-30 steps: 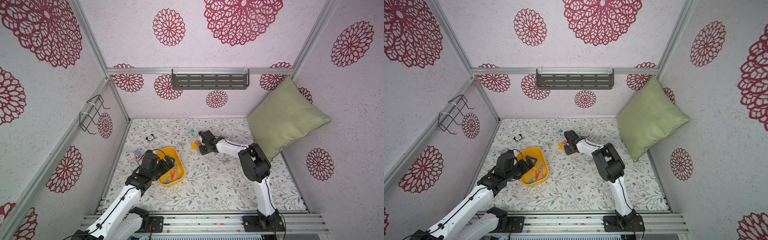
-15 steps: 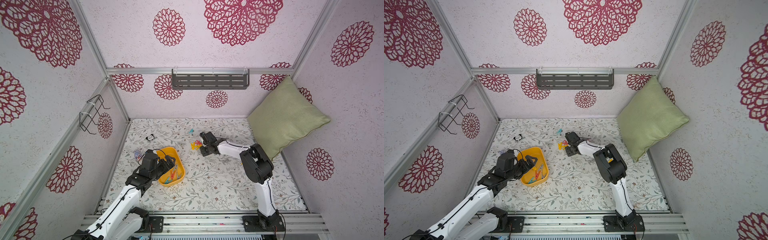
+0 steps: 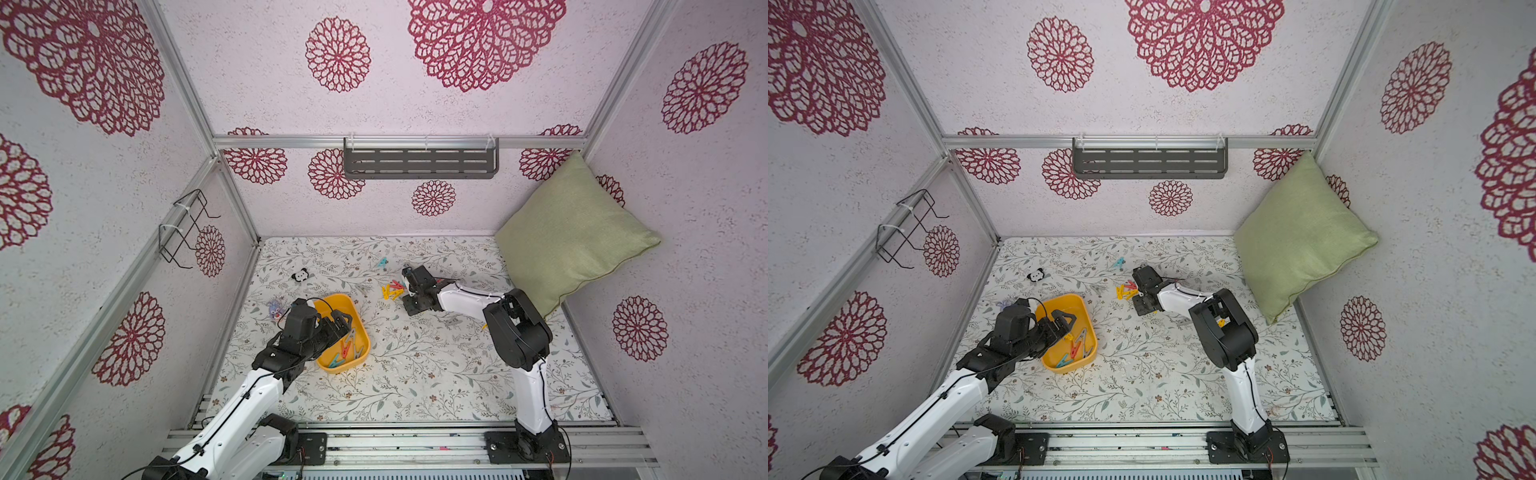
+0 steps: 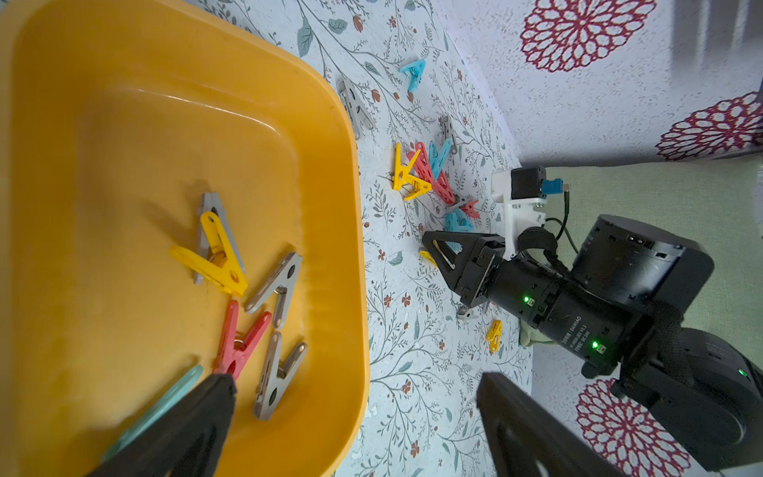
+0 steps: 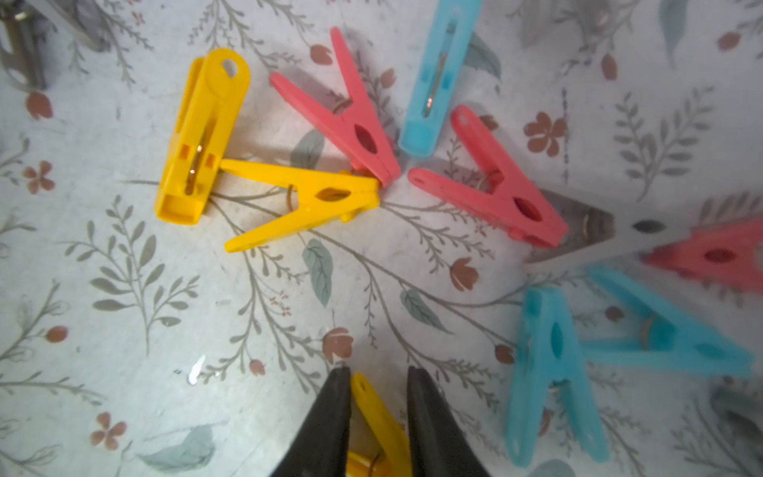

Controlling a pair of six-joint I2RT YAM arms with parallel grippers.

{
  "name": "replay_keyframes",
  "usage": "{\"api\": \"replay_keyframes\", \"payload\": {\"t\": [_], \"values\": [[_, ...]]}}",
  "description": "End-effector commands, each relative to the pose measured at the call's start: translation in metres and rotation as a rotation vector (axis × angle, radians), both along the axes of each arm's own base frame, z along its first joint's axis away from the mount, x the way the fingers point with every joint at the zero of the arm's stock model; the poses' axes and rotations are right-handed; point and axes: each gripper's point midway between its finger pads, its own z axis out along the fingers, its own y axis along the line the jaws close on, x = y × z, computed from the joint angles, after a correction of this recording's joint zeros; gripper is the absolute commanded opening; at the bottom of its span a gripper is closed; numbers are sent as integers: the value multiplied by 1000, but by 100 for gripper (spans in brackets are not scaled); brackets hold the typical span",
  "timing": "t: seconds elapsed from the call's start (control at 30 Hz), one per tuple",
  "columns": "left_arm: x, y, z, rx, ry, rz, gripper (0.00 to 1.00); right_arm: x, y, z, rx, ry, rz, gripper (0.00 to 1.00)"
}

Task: Put the clothespins into the storage box
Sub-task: Pick up the clothespin from the center of the board.

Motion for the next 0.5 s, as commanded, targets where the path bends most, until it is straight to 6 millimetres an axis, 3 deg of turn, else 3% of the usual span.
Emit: {"api": "replay_keyframes", "payload": {"t": [0.0, 0.27, 0.47], "values": [[5, -5, 7, -5, -34, -7, 100, -3, -8, 23, 12, -14, -19, 21], [3, -3, 8, 3, -38, -1, 100, -6, -6, 38, 55, -30, -29, 2], [-1, 11, 18, 61, -64, 28, 99, -14, 19, 62, 140, -39, 12, 0]]}}
